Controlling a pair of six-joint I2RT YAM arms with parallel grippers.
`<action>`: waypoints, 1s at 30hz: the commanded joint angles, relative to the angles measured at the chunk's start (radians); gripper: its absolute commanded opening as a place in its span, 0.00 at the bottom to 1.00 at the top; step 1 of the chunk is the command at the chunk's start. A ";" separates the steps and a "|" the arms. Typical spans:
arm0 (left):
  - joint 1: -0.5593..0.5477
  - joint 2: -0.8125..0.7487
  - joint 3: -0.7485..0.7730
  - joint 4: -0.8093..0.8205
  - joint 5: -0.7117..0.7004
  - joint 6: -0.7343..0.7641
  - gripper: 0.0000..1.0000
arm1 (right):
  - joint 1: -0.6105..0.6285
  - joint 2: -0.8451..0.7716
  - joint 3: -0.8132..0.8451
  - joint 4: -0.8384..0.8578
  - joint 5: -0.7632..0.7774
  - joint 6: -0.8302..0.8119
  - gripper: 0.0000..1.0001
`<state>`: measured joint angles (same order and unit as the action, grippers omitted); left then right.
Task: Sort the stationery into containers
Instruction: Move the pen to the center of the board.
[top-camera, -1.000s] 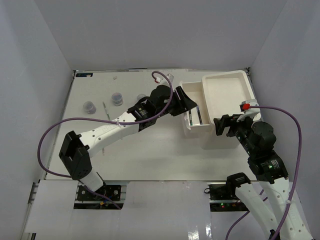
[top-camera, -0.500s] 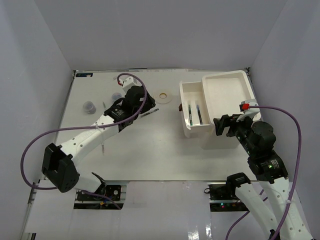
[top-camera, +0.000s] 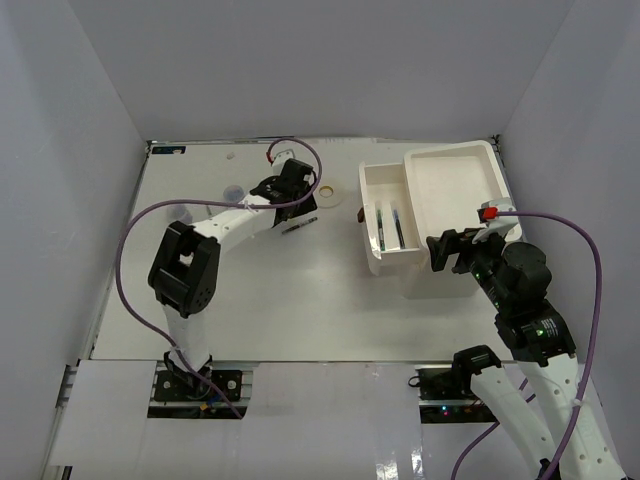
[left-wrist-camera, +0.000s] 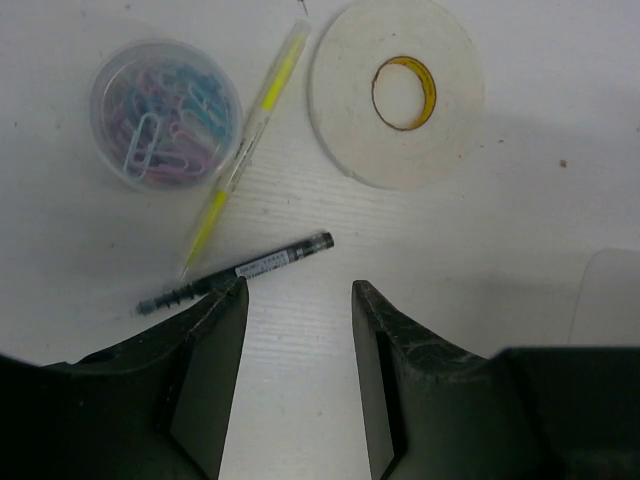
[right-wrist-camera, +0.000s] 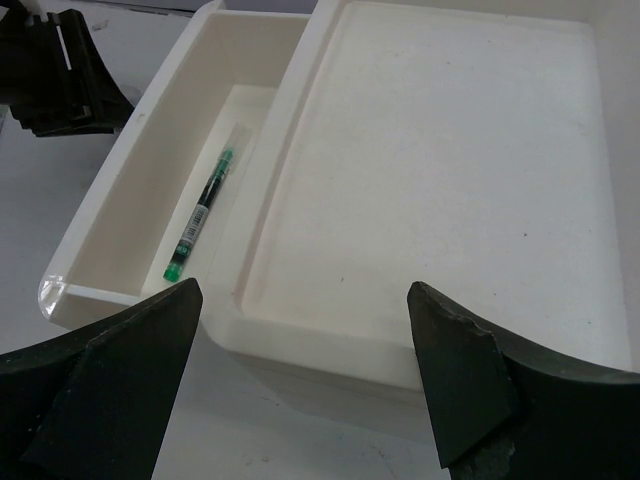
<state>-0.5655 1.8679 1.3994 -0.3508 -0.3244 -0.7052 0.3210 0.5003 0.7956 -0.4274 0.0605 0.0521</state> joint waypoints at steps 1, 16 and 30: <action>0.019 0.046 0.098 0.022 0.034 0.065 0.56 | 0.003 0.011 0.002 -0.033 -0.001 0.000 0.90; 0.027 0.243 0.193 0.009 0.145 0.124 0.55 | 0.001 0.009 -0.012 -0.031 -0.001 0.000 0.90; 0.027 0.223 0.055 0.078 0.280 0.240 0.49 | 0.001 0.004 -0.019 -0.034 -0.011 0.008 0.90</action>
<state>-0.5385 2.1265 1.5047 -0.2741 -0.1040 -0.5102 0.3210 0.5037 0.7937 -0.4232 0.0559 0.0456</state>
